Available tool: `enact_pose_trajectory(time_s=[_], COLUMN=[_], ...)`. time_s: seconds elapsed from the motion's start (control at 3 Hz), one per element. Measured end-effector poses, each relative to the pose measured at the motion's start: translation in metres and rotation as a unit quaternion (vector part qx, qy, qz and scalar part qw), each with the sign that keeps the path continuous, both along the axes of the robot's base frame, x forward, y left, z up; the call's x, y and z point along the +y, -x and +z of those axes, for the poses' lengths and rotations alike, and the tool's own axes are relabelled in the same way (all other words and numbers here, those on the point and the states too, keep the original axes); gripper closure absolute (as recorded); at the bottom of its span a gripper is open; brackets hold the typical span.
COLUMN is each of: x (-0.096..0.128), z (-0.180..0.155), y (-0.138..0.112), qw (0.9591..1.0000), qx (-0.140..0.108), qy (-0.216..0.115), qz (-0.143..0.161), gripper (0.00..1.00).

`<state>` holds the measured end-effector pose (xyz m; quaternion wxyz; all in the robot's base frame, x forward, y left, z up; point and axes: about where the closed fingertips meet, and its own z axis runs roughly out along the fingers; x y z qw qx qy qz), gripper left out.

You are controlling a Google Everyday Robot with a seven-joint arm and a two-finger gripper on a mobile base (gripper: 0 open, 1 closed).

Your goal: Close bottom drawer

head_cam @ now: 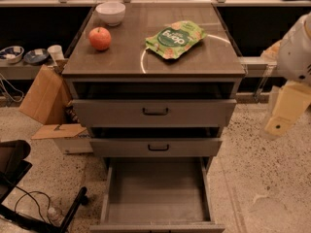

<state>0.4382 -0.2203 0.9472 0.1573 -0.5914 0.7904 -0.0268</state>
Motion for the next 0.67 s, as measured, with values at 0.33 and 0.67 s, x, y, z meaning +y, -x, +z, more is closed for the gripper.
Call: enact_pose_trajectory(time_s=[0.33,0.67], x=[-0.005,-0.011], z=[-0.064,-0.135], y=[-0.001,-0.003], qw=[0.9993,0.9976], qx=[0.014,0.019], qy=[0.010,0.035], qz=[-0.033,-0.057], gripper=[0.00,0.00])
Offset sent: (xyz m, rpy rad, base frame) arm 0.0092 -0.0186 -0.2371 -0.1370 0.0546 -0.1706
